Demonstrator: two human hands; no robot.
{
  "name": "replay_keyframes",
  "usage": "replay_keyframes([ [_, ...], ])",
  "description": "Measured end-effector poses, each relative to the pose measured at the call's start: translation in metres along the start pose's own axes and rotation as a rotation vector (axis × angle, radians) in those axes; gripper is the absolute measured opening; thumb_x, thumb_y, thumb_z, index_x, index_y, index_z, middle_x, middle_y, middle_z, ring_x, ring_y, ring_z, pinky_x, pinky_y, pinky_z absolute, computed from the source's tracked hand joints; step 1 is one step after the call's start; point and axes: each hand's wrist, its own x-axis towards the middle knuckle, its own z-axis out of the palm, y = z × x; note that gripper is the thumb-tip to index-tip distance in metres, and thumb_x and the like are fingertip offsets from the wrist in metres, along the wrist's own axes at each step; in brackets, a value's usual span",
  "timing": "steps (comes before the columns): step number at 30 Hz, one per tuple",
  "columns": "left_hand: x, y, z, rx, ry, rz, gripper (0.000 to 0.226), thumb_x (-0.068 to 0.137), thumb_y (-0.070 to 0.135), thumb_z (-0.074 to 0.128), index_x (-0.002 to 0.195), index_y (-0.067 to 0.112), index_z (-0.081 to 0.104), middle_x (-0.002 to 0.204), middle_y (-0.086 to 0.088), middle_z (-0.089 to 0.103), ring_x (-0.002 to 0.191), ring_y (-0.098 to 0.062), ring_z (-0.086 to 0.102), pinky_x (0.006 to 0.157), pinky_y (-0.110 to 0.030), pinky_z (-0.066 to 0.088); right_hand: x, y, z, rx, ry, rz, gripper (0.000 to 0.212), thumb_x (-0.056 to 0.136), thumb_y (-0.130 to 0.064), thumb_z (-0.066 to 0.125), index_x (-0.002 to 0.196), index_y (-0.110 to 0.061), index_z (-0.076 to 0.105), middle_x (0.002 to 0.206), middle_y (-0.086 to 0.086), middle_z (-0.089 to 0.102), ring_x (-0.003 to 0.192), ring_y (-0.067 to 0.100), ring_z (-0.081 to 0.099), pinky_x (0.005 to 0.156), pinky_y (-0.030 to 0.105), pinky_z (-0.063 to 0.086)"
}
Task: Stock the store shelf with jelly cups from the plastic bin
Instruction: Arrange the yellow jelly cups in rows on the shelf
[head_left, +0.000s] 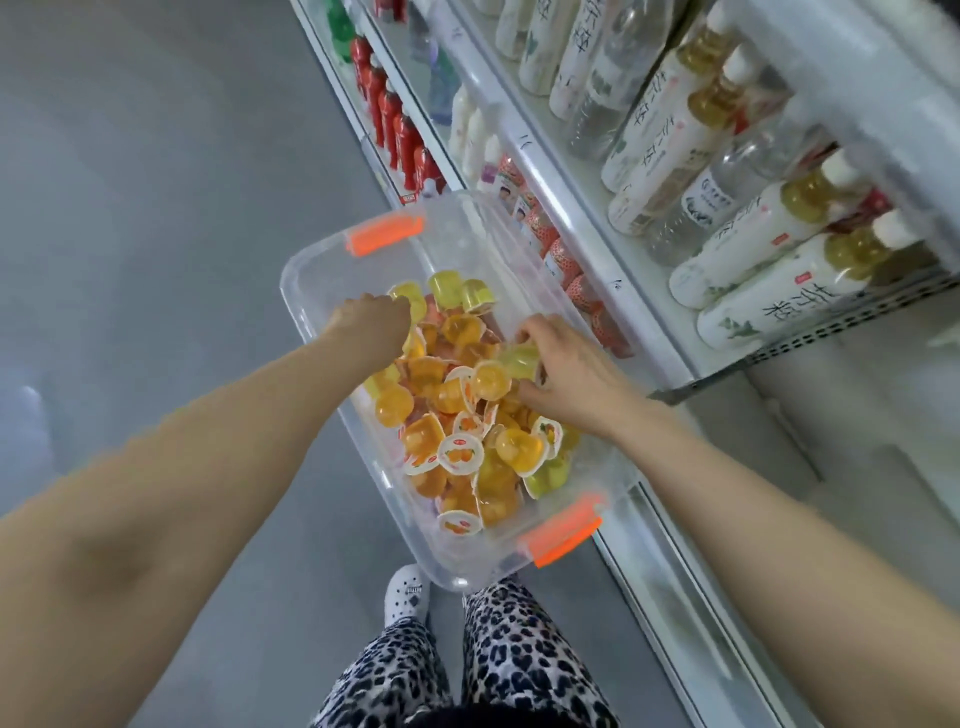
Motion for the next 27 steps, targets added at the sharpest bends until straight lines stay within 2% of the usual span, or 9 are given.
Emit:
replay_keyframes([
  [5, -0.031, 0.023, -0.028, -0.186, 0.141, 0.134, 0.065, 0.087, 0.025, 0.07, 0.14, 0.011, 0.036, 0.127, -0.014, 0.048, 0.116, -0.037, 0.051, 0.091, -0.049, 0.049, -0.056, -0.006, -0.015, 0.11, 0.176, 0.115, 0.045, 0.077, -0.03, 0.067, 0.116, -0.019, 0.047, 0.115, 0.004, 0.051, 0.092, 0.02, 0.052, 0.073, 0.034, 0.042],
  [10, -0.071, 0.061, -0.051, -0.263, 0.375, 0.399, 0.065, 0.082, 0.023, 0.072, 0.139, 0.02, 0.042, 0.133, -0.006, 0.047, 0.123, -0.029, 0.046, 0.094, -0.043, 0.046, -0.132, -0.003, -0.029, 0.16, 0.345, 0.282, 0.045, 0.073, -0.018, 0.068, 0.113, -0.013, 0.05, 0.108, 0.005, 0.05, 0.095, 0.025, 0.048, 0.076, 0.038, 0.04],
  [12, -0.086, 0.081, -0.056, -0.325, 0.432, 0.479, 0.06, 0.081, 0.025, 0.071, 0.134, 0.018, 0.046, 0.131, -0.006, 0.052, 0.121, -0.028, 0.048, 0.091, -0.039, 0.043, -0.166, 0.0, -0.031, 0.155, 0.403, 0.35, 0.045, 0.073, -0.02, 0.071, 0.114, -0.016, 0.05, 0.107, 0.001, 0.052, 0.097, 0.023, 0.047, 0.075, 0.033, 0.035],
  [15, -0.105, 0.113, -0.067, -0.398, 0.459, 0.58, 0.052, 0.078, 0.03, 0.073, 0.123, 0.016, 0.051, 0.118, -0.005, 0.058, 0.112, -0.028, 0.053, 0.083, -0.035, 0.042, -0.217, -0.001, -0.033, 0.169, 0.477, 0.466, 0.049, 0.075, -0.024, 0.07, 0.119, -0.02, 0.049, 0.11, -0.002, 0.053, 0.1, 0.021, 0.049, 0.079, 0.029, 0.034],
  [17, -0.117, 0.135, -0.077, -0.418, 0.448, 0.659, 0.059, 0.077, 0.031, 0.074, 0.127, 0.013, 0.051, 0.121, -0.008, 0.058, 0.115, -0.03, 0.053, 0.089, -0.035, 0.041, -0.249, -0.003, -0.037, 0.177, 0.536, 0.531, 0.05, 0.075, -0.023, 0.07, 0.121, -0.017, 0.05, 0.114, 0.003, 0.056, 0.103, 0.023, 0.05, 0.083, 0.032, 0.039],
  [19, -0.129, 0.155, -0.086, -0.426, 0.45, 0.731, 0.066, 0.076, 0.032, 0.075, 0.133, 0.012, 0.049, 0.127, -0.01, 0.057, 0.12, -0.03, 0.051, 0.097, -0.036, 0.039, -0.279, -0.006, -0.042, 0.159, 0.605, 0.569, 0.049, 0.076, -0.02, 0.071, 0.121, -0.014, 0.053, 0.113, 0.004, 0.058, 0.104, 0.025, 0.052, 0.084, 0.028, 0.037],
  [23, -0.156, 0.192, -0.11, -0.451, 0.459, 0.854, 0.054, 0.073, 0.039, 0.077, 0.12, 0.021, 0.058, 0.114, -0.004, 0.061, 0.107, -0.023, 0.056, 0.086, -0.034, 0.043, -0.333, -0.005, -0.056, 0.148, 0.705, 0.677, 0.048, 0.078, -0.02, 0.073, 0.122, -0.019, 0.055, 0.113, 0.002, 0.05, 0.102, 0.02, 0.052, 0.081, 0.023, 0.035],
  [27, -0.187, 0.231, -0.138, -0.482, 0.483, 0.995, 0.053, 0.065, 0.05, 0.069, 0.111, 0.023, 0.061, 0.108, 0.002, 0.063, 0.103, -0.021, 0.055, 0.083, -0.033, 0.043, -0.378, 0.002, -0.079, 0.117, 0.831, 0.737, 0.05, 0.078, -0.02, 0.074, 0.127, -0.018, 0.06, 0.111, 0.003, 0.05, 0.102, 0.019, 0.054, 0.087, 0.015, 0.032],
])
